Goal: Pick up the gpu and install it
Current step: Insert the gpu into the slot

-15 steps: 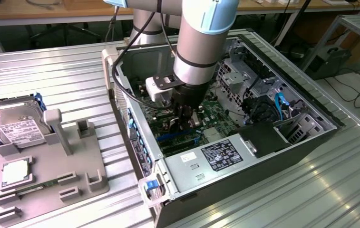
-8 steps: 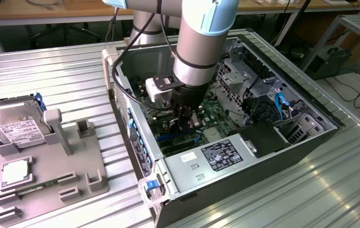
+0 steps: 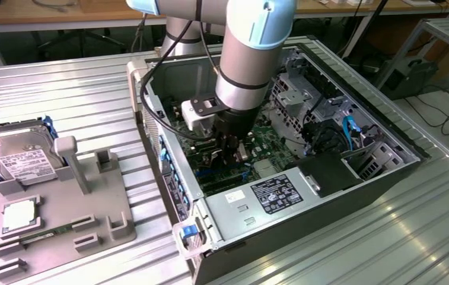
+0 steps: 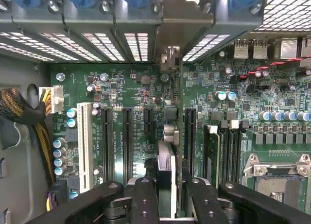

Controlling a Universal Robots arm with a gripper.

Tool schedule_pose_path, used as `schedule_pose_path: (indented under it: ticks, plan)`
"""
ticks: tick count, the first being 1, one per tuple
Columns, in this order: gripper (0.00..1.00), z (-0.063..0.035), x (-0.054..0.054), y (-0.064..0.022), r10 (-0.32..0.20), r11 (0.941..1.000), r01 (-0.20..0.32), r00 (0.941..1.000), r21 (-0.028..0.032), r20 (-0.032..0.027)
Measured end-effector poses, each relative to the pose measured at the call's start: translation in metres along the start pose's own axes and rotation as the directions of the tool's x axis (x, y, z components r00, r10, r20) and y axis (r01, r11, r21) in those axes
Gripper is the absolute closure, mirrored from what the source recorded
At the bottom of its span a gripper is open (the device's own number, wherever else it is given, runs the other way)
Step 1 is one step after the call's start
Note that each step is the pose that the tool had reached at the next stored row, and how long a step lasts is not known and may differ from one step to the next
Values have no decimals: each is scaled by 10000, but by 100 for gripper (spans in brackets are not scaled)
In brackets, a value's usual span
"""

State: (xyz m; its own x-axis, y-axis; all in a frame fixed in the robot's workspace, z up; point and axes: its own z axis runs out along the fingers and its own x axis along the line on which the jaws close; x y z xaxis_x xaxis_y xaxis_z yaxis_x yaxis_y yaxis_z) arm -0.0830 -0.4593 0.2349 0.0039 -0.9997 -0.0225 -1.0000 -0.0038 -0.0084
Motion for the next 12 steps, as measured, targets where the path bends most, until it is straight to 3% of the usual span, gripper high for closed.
schedule_pose_path:
  ticks: [4,7,12]
  plan:
    - [72,2,0,0,0,10000,0,10000,1,3]
    - [72,96,3,2,-1,10000,1,10000,-3,-5]
    - [72,101,2,2,0,10000,0,10000,1,6]
